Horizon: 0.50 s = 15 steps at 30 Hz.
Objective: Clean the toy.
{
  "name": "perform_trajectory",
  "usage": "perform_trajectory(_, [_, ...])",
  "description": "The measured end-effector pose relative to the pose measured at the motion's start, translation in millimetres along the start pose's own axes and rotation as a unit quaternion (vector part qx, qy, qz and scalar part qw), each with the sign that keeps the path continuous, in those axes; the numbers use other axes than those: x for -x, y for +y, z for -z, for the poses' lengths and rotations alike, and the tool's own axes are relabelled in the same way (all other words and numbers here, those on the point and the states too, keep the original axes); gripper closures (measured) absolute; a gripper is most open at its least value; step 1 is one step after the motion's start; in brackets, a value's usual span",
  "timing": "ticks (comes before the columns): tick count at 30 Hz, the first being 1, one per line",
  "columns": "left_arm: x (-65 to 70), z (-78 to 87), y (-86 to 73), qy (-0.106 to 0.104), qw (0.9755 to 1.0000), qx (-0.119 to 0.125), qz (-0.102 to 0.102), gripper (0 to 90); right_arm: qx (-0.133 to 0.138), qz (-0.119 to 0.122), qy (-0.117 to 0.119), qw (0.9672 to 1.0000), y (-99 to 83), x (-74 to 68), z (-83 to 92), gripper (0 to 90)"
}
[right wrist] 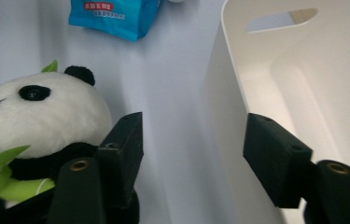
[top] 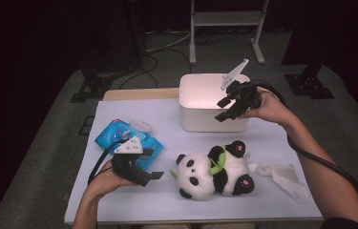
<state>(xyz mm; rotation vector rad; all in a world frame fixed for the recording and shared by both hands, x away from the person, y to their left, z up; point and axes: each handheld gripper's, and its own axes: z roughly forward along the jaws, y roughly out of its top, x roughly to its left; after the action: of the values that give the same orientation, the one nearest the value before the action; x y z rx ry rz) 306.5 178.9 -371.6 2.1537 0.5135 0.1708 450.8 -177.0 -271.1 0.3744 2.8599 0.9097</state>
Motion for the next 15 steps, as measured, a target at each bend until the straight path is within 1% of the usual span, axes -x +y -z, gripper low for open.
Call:
perform_trajectory(2, [-0.4, 0.3, -0.2, -0.001, 1.0000, 0.001, 0.002, 11.5, -0.001, 0.000, 0.003, 1.0000, 3.7, 3.2, -2.2, 39.0])
perform_trajectory(3, [-1.0, 0.7, -0.4, 0.000, 1.0000, -0.002, -0.002, 11.5, 0.001, 0.001, 0.001, 1.0000, 5.2, 4.7, -3.3, 39.1])
perform_trajectory(4, [-1.1, 0.8, -0.9, 0.001, 1.0000, -0.001, 0.002, 11.5, 0.001, -0.001, 0.003, 1.0000, 6.7, 6.2, -4.6, 40.3])
perform_trajectory(5, [-1.1, 0.8, -1.2, 0.002, 1.0000, 0.000, 0.004, 11.5, -0.003, 0.003, 0.002, 1.0000, 8.4, 7.9, -6.4, 42.1])
perform_trajectory(7, [-1.6, 1.8, -1.8, 0.002, 1.0000, -0.001, 0.003, 11.5, -0.006, 0.009, 0.000, 0.9999, 10.7, 9.6, -9.2, 42.7])
perform_trajectory(9, [-2.1, 2.9, -2.1, 0.003, 1.0000, 0.000, 0.005, 11.5, -0.012, 0.010, -0.001, 0.9999, 13.1, 12.7, -12.4, 43.7])
perform_trajectory(11, [-2.0, 4.0, -2.1, 0.003, 1.0000, 0.002, 0.007, 11.5, -0.013, 0.012, 0.001, 0.9998, 14.6, 16.1, -14.7, 44.6])
perform_trajectory(14, [-2.8, 5.1, -2.8, 0.004, 1.0000, 0.001, 0.007, 11.5, -0.017, 0.008, 0.004, 0.9998, 15.7, 20.9, -18.3, 46.6])
perform_trajectory(15, [-2.9, 5.2, -3.3, 0.005, 0.9999, 0.002, 0.009, 11.5, -0.018, 0.011, 0.003, 0.9998, 15.9, 22.4, -19.9, 46.5])
